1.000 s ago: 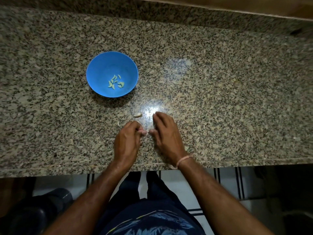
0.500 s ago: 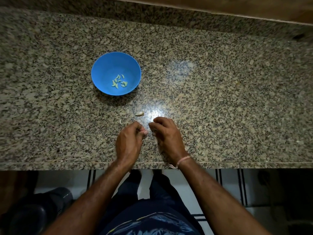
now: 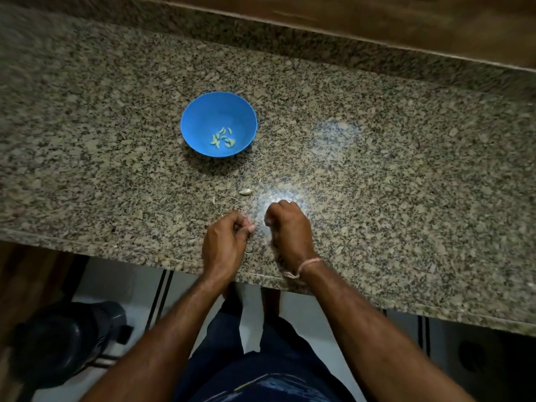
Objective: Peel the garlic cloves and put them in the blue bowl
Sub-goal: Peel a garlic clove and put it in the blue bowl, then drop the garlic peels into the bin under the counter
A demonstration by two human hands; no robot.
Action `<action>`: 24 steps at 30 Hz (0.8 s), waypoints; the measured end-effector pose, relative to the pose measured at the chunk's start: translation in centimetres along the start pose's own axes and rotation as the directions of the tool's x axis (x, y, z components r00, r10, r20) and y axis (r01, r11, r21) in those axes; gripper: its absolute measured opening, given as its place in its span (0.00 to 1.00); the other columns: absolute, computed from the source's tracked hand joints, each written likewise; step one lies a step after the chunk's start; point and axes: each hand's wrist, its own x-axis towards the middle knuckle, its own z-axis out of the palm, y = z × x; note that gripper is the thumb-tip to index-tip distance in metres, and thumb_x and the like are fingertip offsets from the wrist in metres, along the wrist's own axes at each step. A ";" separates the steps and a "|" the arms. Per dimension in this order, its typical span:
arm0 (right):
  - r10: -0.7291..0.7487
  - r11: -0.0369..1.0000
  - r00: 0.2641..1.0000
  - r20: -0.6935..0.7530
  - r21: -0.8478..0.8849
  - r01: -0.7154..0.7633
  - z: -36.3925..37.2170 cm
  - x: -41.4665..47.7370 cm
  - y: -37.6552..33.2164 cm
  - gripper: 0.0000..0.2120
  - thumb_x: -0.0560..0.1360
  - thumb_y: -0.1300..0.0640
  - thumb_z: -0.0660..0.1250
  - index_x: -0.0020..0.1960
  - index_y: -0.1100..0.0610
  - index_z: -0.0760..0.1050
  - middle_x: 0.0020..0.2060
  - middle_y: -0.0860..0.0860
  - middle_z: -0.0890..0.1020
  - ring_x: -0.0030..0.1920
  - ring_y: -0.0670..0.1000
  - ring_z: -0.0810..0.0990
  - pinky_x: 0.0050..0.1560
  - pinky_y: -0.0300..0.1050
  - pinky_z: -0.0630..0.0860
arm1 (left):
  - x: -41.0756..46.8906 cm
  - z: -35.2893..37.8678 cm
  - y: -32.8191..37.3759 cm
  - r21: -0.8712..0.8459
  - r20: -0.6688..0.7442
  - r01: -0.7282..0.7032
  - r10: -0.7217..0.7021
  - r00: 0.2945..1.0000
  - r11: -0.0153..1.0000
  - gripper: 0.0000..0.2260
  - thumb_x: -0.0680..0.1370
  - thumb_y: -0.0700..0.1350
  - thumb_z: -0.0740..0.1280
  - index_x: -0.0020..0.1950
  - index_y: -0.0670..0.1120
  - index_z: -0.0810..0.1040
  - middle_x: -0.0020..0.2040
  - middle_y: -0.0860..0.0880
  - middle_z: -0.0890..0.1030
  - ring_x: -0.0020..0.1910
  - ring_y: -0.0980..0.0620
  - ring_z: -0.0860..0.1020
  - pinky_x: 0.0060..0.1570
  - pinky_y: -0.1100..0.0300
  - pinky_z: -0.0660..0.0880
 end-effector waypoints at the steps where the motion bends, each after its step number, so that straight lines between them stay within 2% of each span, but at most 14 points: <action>1: 0.108 0.981 0.994 0.023 0.162 -0.110 -0.2 -0.2 0.0 0.11 0.74 0.69 0.66 0.40 0.55 0.75 0.38 0.46 0.78 0.41 0.51 0.75 0.36 0.37 0.67 | -0.3 0.0 0.0 -0.020 -0.010 0.010 -0.011 1.000 1.000 0.07 0.79 0.50 0.73 0.43 0.52 0.78 0.40 0.56 0.82 0.41 0.57 0.80 0.35 0.62 0.68; 3: 0.304 0.836 0.945 0.118 0.443 -0.324 -0.6 -0.3 0.0 0.11 0.77 0.70 0.68 0.40 0.57 0.79 0.39 0.50 0.84 0.42 0.51 0.83 0.40 0.41 0.79 | -0.8 0.0 -0.1 -0.057 -0.033 0.040 -0.041 0.999 0.998 0.06 0.79 0.50 0.74 0.45 0.51 0.79 0.41 0.56 0.82 0.42 0.56 0.80 0.37 0.62 0.69; 4: 0.350 0.759 0.921 0.171 0.525 -0.386 -0.9 -0.3 -0.3 0.08 0.78 0.68 0.69 0.42 0.58 0.80 0.40 0.52 0.85 0.41 0.51 0.84 0.41 0.43 0.81 | -1.1 -0.1 -0.2 -0.079 -0.050 0.055 -0.059 0.997 0.995 0.06 0.79 0.50 0.74 0.45 0.51 0.79 0.42 0.56 0.82 0.43 0.56 0.80 0.39 0.62 0.71; 6: 0.393 0.574 0.871 0.294 0.661 -0.482 -1.3 -0.3 -1.2 0.05 0.80 0.65 0.70 0.45 0.62 0.80 0.39 0.55 0.84 0.37 0.51 0.82 0.37 0.44 0.80 | -1.9 -0.4 -0.5 -0.116 -0.081 0.082 -0.092 0.993 0.990 0.08 0.78 0.50 0.75 0.43 0.53 0.78 0.41 0.57 0.82 0.43 0.56 0.81 0.41 0.60 0.74; 9: 0.403 0.236 0.774 0.489 0.761 -0.604 -1.5 -0.9 -3.8 0.06 0.81 0.67 0.67 0.47 0.60 0.77 0.37 0.57 0.78 0.33 0.50 0.76 0.33 0.42 0.75 | -3.1 -1.4 -1.5 -0.174 -0.126 0.112 -0.135 0.983 0.978 0.09 0.78 0.50 0.75 0.41 0.54 0.77 0.39 0.56 0.82 0.41 0.55 0.82 0.41 0.55 0.79; 10: 0.393 0.187 0.754 0.526 0.757 -0.626 -1.2 -1.2 -4.6 0.07 0.81 0.67 0.66 0.46 0.59 0.77 0.37 0.57 0.77 0.32 0.51 0.75 0.32 0.41 0.74 | -3.4 -1.8 -1.9 -0.190 -0.144 0.122 -0.150 0.978 0.974 0.09 0.78 0.50 0.75 0.41 0.54 0.77 0.38 0.56 0.82 0.40 0.56 0.82 0.41 0.55 0.79; 14: 0.280 0.225 0.745 0.606 0.713 -0.664 1.2 -2.5 -9.2 0.11 0.83 0.68 0.64 0.44 0.58 0.74 0.34 0.53 0.76 0.32 0.48 0.72 0.35 0.39 0.74 | -6.0 -5.2 -4.4 -0.246 -0.250 0.139 -0.202 0.947 0.959 0.07 0.78 0.48 0.74 0.42 0.53 0.79 0.39 0.58 0.82 0.41 0.63 0.79 0.38 0.65 0.72; 17: 0.151 0.245 0.722 0.675 0.682 -0.689 4.0 -4.3 -13.5 0.15 0.82 0.73 0.61 0.42 0.58 0.73 0.30 0.51 0.76 0.31 0.47 0.74 0.37 0.39 0.74 | -8.4 -8.0 -7.6 -0.287 -0.317 0.189 -0.279 0.907 0.939 0.08 0.79 0.47 0.74 0.42 0.54 0.78 0.39 0.59 0.81 0.41 0.64 0.79 0.36 0.69 0.70; 21: 0.034 0.350 0.664 0.747 0.614 -0.708 9.9 -7.6 -19.3 0.16 0.80 0.76 0.59 0.42 0.58 0.74 0.31 0.50 0.76 0.33 0.47 0.73 0.37 0.36 0.73 | -12.5 -12.3 -14.1 -0.376 -0.398 0.268 -0.416 0.818 0.887 0.09 0.78 0.47 0.75 0.40 0.53 0.78 0.38 0.55 0.82 0.41 0.58 0.80 0.40 0.56 0.75; 24: -0.016 0.389 0.600 0.800 0.558 -0.733 15.9 -10.9 -24.7 0.14 0.81 0.74 0.60 0.43 0.59 0.75 0.34 0.51 0.77 0.33 0.45 0.74 0.37 0.35 0.75 | -16.5 -16.4 -20.8 -0.465 -0.445 0.305 -0.517 0.732 0.832 0.09 0.78 0.47 0.75 0.41 0.53 0.78 0.39 0.54 0.83 0.41 0.54 0.81 0.43 0.51 0.78</action>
